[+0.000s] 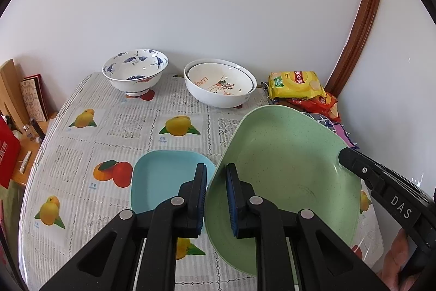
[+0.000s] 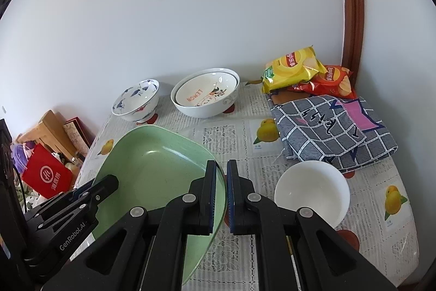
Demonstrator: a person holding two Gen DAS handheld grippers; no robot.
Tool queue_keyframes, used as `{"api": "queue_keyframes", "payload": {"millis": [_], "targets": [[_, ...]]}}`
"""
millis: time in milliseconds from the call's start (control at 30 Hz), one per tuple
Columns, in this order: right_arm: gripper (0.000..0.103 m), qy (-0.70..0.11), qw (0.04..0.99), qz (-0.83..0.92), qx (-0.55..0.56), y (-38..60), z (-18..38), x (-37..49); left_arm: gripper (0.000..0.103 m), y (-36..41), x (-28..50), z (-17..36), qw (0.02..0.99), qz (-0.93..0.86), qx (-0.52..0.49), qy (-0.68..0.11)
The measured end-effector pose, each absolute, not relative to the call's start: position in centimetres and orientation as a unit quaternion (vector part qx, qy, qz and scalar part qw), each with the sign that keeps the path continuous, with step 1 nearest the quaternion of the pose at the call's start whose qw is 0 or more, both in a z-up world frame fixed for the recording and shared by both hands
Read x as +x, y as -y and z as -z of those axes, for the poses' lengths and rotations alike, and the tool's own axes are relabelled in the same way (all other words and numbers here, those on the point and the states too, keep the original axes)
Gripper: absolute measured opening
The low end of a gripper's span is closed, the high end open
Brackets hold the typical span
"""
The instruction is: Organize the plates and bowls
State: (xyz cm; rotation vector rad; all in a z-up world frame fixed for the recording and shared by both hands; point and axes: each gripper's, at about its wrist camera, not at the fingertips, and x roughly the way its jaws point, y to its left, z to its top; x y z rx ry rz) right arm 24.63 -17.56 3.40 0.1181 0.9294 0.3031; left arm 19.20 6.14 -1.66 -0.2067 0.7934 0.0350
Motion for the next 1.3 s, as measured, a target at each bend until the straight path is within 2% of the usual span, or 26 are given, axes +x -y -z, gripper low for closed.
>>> {"api": "queue_keyframes", "payload": {"millis": [1300], "targets": [[0.009,-0.482,0.858,-0.173,0.035,12.3,0.6,27.9,0.014,-11.1,21.3,6.1,0.894,-0.054,-0.140,-0.422]]}}
